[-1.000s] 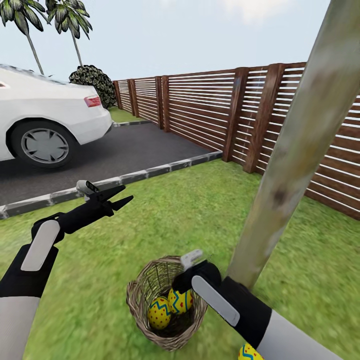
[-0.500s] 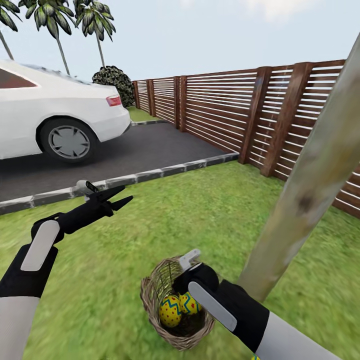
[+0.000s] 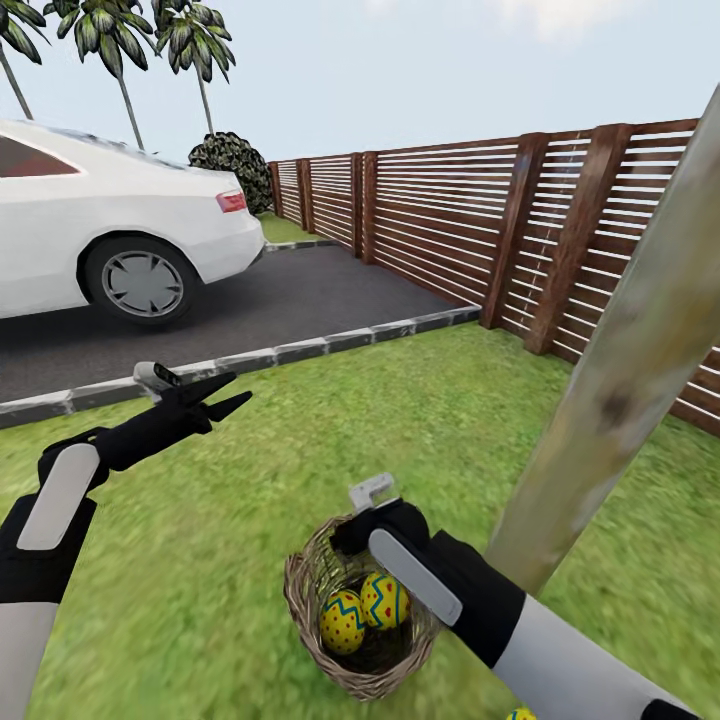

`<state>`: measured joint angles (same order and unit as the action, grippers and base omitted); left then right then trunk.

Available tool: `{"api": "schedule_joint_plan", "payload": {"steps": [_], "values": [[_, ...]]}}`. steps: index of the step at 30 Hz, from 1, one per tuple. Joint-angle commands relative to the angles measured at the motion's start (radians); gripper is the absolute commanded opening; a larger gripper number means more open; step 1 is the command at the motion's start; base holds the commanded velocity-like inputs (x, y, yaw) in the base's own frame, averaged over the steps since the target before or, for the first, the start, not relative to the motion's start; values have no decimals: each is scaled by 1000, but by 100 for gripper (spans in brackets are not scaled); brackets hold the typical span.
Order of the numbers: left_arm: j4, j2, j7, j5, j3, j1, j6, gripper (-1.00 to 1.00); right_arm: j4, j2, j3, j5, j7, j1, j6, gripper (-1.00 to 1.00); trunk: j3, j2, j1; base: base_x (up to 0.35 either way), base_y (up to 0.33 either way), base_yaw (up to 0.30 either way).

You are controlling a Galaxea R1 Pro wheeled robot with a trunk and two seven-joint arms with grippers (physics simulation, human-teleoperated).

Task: Take the three Easter eggs out of the wicker basket on the lawn in the garden, then place them on the lawn next to a single tree (choose any tree) so that all three eggs are next to the same tree and none are left in the basket.

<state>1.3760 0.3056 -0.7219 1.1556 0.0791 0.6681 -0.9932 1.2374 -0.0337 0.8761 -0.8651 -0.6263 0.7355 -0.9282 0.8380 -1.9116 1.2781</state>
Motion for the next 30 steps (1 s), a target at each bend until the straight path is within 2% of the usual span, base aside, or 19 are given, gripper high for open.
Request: {"api": "schedule_joint_plan", "payload": {"steps": [1, 8, 9, 21, 27, 30], "values": [[0, 0, -4, -2, 1, 1, -4, 100, -5, -6, -4, -14, -5, 7, 5, 100, 1, 0, 0, 0, 0, 0], [0, -2, -2, -7, 1, 1, -4, 100, -44, -45, -44, 26, 35, 46, 44, 100, 1, 0, 0, 0, 0, 0], [0, -1, -2, -7, 1, 1, -4, 100, -897, -132, -108, 91, 350, 390, 241, 100, 1, 0, 0, 0, 0, 0], [1, -1, -2, -10, 1, 1, -2, 100, -953, -133, -108, 95, 369, 388, 270, 100, 1, 0, 0, 0, 0, 0], [2, 0, -2, -10, -1, 1, -2, 100, -953, -134, -106, 95, 438, 387, 274, 100, 1, 0, 0, 0, 0, 0], [2, 0, -2, -10, -1, 1, -2, 100, -954, -133, -107, 91, 497, 386, 272, 100, 1, 0, 0, 0, 0, 0]]}}
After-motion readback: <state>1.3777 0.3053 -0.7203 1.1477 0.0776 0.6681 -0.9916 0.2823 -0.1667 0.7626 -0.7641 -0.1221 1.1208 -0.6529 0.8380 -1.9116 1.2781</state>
